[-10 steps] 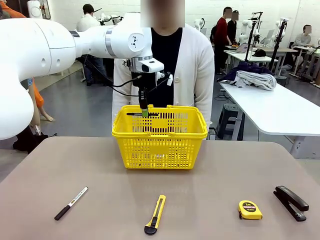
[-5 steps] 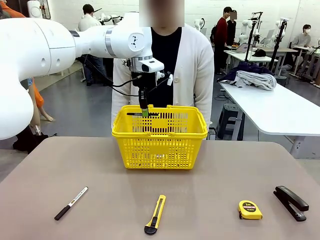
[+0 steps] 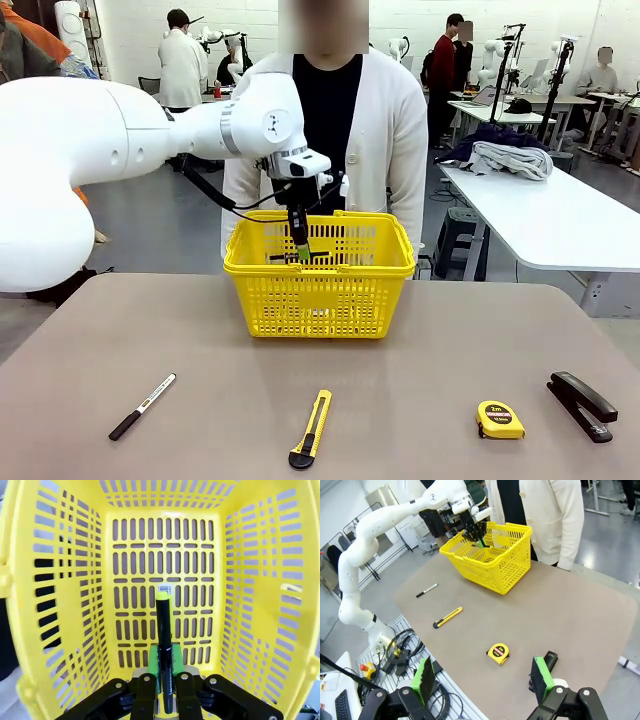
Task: Place the items the person wants into the basket.
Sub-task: Pick up the item the person points to and place it in the Market Basket.
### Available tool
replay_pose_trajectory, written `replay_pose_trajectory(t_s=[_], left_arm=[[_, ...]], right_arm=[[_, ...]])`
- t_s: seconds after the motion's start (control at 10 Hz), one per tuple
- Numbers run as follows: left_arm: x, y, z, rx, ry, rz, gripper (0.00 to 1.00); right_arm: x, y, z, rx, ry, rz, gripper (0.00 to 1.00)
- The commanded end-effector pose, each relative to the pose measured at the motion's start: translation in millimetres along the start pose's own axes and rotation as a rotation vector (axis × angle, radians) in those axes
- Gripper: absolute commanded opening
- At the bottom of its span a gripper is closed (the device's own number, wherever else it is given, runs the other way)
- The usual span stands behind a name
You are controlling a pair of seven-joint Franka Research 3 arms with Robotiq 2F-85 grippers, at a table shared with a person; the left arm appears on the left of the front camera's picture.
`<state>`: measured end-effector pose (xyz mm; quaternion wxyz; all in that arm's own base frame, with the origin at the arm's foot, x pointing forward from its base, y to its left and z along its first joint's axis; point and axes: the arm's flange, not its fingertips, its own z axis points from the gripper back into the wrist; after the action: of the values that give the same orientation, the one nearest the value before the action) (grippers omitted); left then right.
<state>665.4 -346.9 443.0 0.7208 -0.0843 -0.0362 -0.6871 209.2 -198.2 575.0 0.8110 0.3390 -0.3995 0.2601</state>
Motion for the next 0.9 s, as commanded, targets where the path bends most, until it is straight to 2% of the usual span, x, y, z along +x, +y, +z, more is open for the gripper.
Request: replay_pose_trajectory(t_s=[0.0, 0.3, 0.6, 0.7, 0.8], left_arm=[[9.6, 13.8, -11.5, -0.003, 0.032, 0.001, 0.11], [21.2, 25.6, -42.0, -0.035, 0.089, 0.013, 0.11], [26.0, 30.1, -55.3, -0.042, 0.114, 0.008, 0.11], [26.4, 29.9, -56.3, -0.042, 0.112, 0.003, 0.56], [25.9, 29.4, -56.6, -0.044, 0.116, -0.004, 0.71]], right_arm=[[2.1, -0.3, -0.4, 0.011, -0.021, 0.013, 1.00], [2.1, -0.3, -0.4, 0.011, -0.021, 0.013, 1.00], [2.1, -0.3, -0.4, 0.011, -0.021, 0.013, 1.00], [2.1, -0.3, -0.4, 0.011, -0.021, 0.013, 1.00], [2.1, -0.3, -0.4, 0.011, -0.021, 0.013, 1.00]])
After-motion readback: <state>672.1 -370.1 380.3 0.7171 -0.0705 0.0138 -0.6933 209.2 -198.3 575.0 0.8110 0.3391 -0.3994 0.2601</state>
